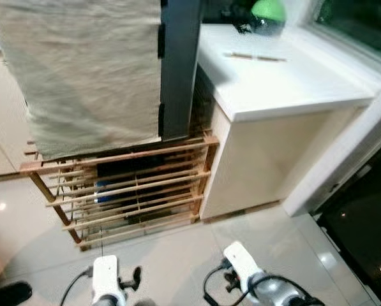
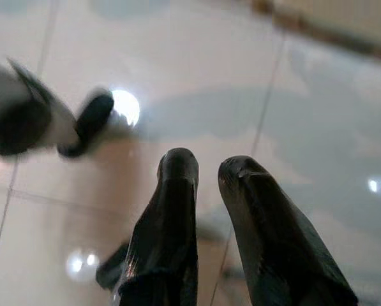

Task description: Clothes washing

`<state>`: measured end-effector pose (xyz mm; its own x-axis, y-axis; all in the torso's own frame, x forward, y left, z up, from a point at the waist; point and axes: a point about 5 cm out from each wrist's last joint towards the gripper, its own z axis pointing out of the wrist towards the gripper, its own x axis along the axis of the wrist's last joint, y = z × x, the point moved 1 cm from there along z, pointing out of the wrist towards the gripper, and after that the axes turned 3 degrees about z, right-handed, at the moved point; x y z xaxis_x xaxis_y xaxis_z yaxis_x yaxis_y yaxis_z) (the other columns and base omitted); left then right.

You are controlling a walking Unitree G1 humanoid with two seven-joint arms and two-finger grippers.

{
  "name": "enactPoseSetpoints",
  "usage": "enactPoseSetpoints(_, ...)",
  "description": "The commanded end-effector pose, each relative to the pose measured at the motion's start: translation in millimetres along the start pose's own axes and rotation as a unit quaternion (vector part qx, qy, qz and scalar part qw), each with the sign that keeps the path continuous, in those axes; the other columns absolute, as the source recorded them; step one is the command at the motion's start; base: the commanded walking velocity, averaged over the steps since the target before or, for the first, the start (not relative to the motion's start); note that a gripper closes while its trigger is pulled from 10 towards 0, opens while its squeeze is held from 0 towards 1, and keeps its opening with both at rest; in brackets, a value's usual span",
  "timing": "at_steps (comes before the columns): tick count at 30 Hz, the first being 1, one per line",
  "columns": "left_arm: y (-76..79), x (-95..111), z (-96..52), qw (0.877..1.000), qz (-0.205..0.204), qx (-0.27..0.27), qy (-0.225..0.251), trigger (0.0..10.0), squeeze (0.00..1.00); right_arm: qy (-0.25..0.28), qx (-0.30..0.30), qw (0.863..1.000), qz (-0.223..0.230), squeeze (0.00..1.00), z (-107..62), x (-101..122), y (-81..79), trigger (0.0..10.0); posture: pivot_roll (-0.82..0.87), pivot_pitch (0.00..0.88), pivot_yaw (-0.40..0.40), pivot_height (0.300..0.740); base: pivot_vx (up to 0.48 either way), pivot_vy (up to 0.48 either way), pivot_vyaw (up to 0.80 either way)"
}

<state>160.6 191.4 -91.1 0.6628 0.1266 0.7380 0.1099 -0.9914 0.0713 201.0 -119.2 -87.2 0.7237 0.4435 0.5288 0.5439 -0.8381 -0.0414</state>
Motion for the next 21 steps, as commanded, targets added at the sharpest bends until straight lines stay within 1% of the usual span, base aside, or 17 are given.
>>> enactPoseSetpoints(1, 12.9, 0.9, 1.7, 1.0, -0.008, -0.017, 0.007, 10.0, 0.0, -0.014, -0.011, 1.0, -0.007, 0.0, -3.9, -9.6, 9.9, 10.0, 0.07, 0.007, -0.083, 0.74, 0.36, 0.0, 0.8)
enactPoseSetpoints(9, 15.4, 1.7, 1.9, 1.0, -0.011, -0.016, 0.012, 10.0, 0.0, -0.014, -0.009, 1.0, -0.012, 0.0, -3.9, -9.3, 9.9, 10.0, 0.08, 0.009, -0.087, 0.74, 0.362, 0.0, 0.8)
enactPoseSetpoints(12, 17.4, 3.1, 2.3, 1.0, -0.016, -0.015, 0.017, 10.0, 0.0, -0.015, -0.005, 1.0, -0.02, 0.0, -4.0, -8.9, 9.9, 10.0, 0.08, 0.009, -0.087, 0.74, 0.361, 0.0, 0.8)
enactPoseSetpoints(13, 18.4, 3.8, 2.4, 1.0, -0.017, -0.014, 0.02, 10.0, 0.0, -0.015, -0.005, 1.0, -0.022, 0.0, -4.0, -8.6, 10.0, 10.0, 0.08, 0.015, -0.103, 0.74, 0.36, 0.0, 0.8)
enactPoseSetpoints(17, 18.9, 3.9, 2.2, 0.999, -0.018, -0.014, 0.022, 10.0, 0.0, -0.016, -0.003, 0.999, -0.029, 0.0, -4.0, -8.2, 10.1, 10.0, 0.08, 0.017, -0.107, 0.74, 0.36, 0.0, 0.8)
enactPoseSetpoints(18, 19.4, 3.3, 2.0, 0.999, -0.021, -0.013, 0.022, 10.0, 0.0, -0.018, 0.003, 0.999, -0.049, 0.0, -4.0, -7.5, 9.6, 10.0, 0.08, 0.017, -0.107, 0.74, 0.36, 0.0, 0.8)
enactPoseSetpoints(19, 20.0, 3.0, 1.8, 0.999, -0.023, -0.013, 0.022, 10.0, 0.0, -0.02, 0.005, 0.998, -0.059, 0.0, -4.0, -7.4, 9.5, 10.0, 0.08, 0.022, -0.119, 0.74, 0.36, 0.0, 0.8)
enactPoseSetpoints(21, 20.7, 2.4, 1.7, 0.999, -0.024, -0.013, 0.022, 10.0, 0.0, -0.024, 0.01, 0.997, -0.07, 0.0, -4.0, -7.8, 9.1, 10.0, 0.08, 0.022, -0.119, 0.74, 0.368, 0.0, 0.8)
